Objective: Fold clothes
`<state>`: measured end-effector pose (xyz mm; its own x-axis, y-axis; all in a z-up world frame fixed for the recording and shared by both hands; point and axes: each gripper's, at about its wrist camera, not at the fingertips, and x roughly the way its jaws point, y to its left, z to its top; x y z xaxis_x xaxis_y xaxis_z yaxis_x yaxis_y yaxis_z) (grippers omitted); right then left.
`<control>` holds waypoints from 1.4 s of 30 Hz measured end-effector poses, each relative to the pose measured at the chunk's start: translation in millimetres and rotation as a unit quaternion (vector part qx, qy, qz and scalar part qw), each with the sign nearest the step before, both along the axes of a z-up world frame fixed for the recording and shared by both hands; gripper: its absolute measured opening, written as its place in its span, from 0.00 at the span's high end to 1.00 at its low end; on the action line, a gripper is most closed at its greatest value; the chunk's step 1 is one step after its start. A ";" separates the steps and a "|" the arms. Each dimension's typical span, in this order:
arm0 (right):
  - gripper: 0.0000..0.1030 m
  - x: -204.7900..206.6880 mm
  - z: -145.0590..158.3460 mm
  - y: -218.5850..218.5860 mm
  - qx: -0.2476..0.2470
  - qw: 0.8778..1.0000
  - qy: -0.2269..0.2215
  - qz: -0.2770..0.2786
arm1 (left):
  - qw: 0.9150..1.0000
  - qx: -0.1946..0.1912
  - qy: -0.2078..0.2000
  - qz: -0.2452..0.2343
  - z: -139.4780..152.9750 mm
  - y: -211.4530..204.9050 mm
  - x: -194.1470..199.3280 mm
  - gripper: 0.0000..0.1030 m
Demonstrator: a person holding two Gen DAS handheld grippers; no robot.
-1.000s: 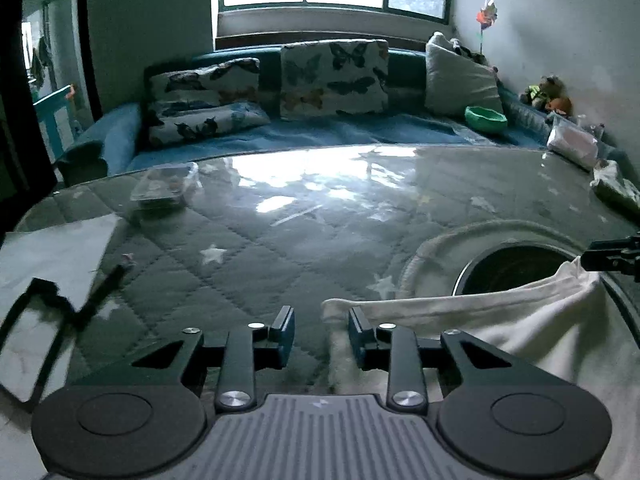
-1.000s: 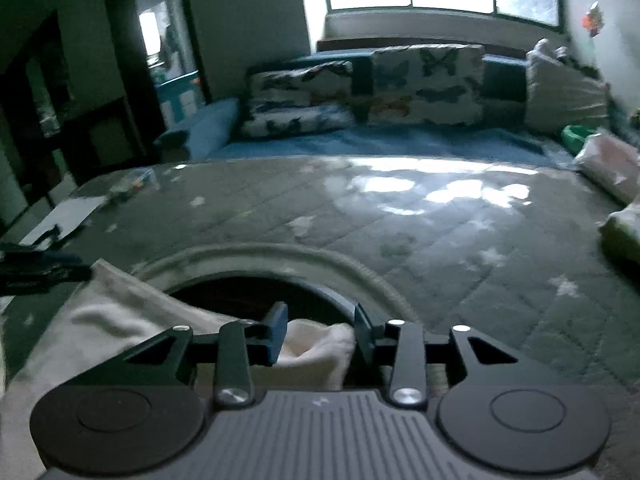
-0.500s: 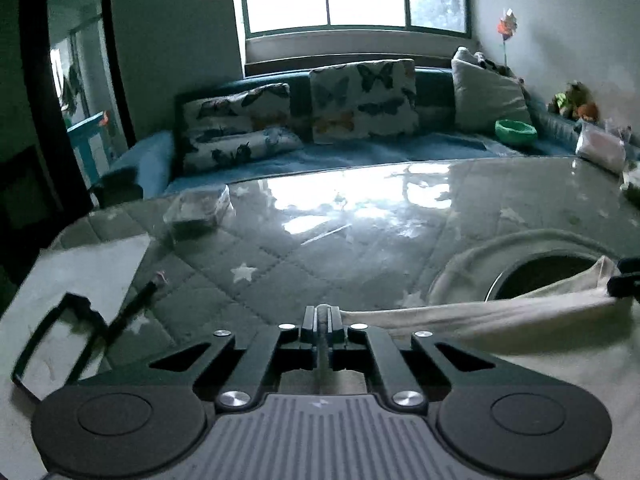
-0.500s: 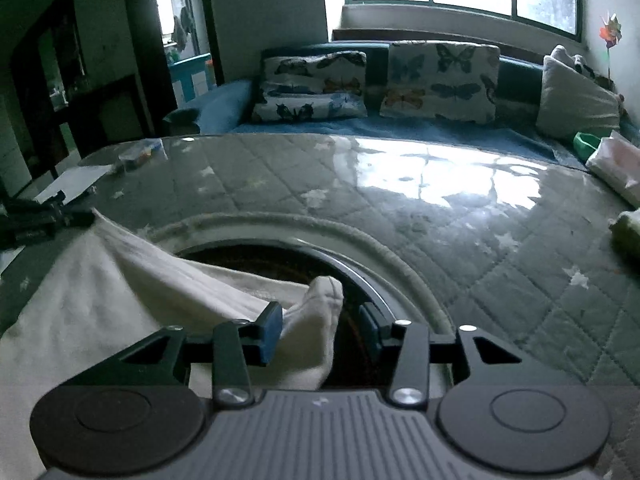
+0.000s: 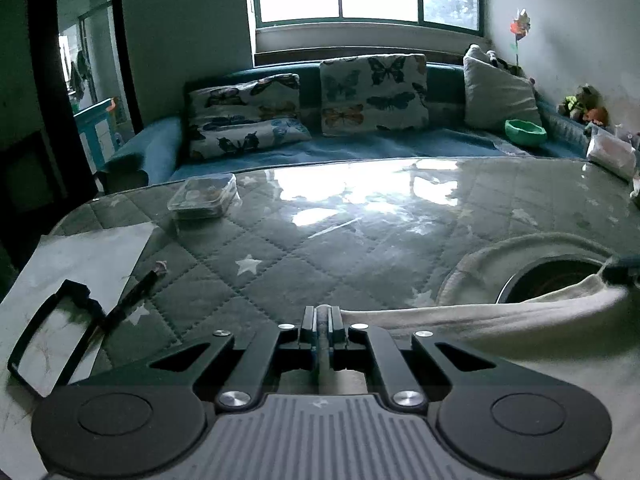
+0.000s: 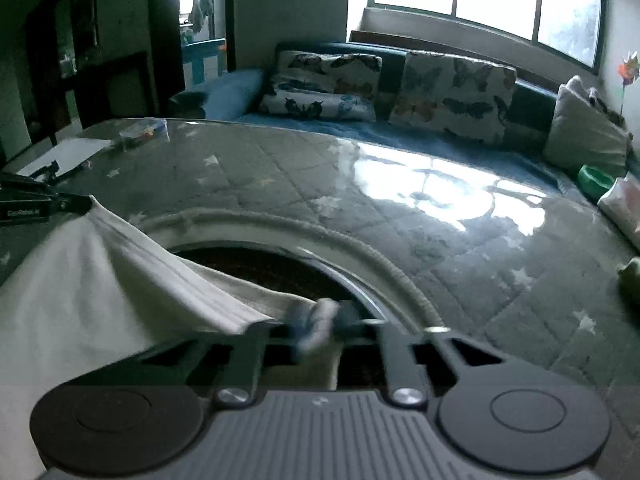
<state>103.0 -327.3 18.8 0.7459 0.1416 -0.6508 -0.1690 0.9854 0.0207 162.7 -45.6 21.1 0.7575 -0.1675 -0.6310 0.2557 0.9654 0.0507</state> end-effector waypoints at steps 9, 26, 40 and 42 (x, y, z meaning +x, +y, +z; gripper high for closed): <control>0.81 3.5 7.4 -15.8 0.037 0.998 -0.017 -0.050 | 1.000 0.005 0.004 0.009 0.9 -0.1 2.1 0.84; 0.77 -6.7 3.8 20.7 0.014 0.999 0.019 0.042 | 1.000 -0.017 0.006 0.020 22.3 22.9 -19.6 0.81; 0.52 -95.4 17.3 61.1 0.002 0.989 0.051 0.140 | 0.986 -0.020 -0.033 0.165 36.5 162.5 -144.1 0.76; 0.48 -110.9 20.5 64.5 0.004 0.987 0.049 0.150 | 0.979 -0.023 -0.027 0.199 31.8 189.3 -156.6 0.70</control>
<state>-8.0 -262.9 39.3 0.6036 0.3522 -0.7153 -0.4506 0.8908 0.0583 6.1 143.7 52.9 0.8009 0.1197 -0.5867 -0.1422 0.9898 0.0077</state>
